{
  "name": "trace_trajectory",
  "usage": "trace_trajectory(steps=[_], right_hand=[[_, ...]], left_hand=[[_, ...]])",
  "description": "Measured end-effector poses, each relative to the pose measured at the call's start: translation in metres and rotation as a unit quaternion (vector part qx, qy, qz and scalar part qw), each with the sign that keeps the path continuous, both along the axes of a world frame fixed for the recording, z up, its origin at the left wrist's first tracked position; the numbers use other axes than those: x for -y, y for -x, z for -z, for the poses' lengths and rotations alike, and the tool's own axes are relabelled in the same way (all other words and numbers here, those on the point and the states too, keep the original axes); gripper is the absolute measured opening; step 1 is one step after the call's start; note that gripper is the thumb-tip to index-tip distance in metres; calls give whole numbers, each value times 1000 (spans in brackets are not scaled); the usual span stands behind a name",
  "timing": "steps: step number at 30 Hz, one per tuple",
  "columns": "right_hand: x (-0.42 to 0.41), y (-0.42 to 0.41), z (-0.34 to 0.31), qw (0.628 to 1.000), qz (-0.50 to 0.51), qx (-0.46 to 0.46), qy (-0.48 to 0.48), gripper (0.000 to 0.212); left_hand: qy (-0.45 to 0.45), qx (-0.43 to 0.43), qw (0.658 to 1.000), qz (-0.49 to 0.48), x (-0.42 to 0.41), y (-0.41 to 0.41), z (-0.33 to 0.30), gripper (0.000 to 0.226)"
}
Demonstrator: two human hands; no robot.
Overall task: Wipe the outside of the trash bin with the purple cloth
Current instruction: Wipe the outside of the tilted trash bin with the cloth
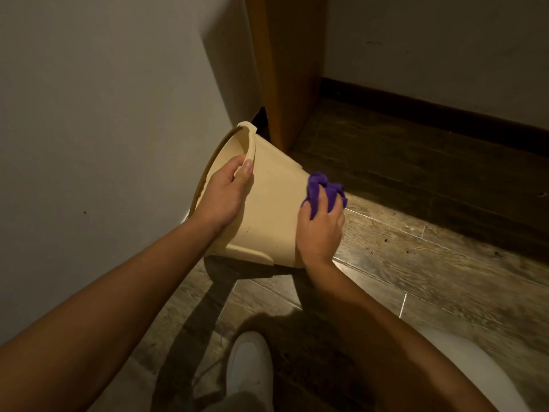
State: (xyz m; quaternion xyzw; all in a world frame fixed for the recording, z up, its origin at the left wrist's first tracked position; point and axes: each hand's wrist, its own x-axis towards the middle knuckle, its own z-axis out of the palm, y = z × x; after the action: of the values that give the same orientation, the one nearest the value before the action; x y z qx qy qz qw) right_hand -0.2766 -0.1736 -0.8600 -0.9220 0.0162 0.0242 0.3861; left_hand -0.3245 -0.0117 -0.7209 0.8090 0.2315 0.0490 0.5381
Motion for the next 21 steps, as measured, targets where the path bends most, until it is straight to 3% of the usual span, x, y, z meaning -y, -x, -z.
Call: trace_trajectory(steps=[7,13,17,21], right_hand=[[20,1,27,996,56,-74,9,50],[58,-8,30,973,68,-212,53,46],[66,-42,-15,984,137,-106,-43,40],[41,-74,-84,986,7,13,-166,45]], left_hand=[[1,-9,1000,-9,-7,-2,4,42],[-17,-4,1000,-7,-5,-1,0,38],[-35,-9,999,-2,-6,-4,-3,33],[-58,-17,997,39,-5,-5,-2,35]])
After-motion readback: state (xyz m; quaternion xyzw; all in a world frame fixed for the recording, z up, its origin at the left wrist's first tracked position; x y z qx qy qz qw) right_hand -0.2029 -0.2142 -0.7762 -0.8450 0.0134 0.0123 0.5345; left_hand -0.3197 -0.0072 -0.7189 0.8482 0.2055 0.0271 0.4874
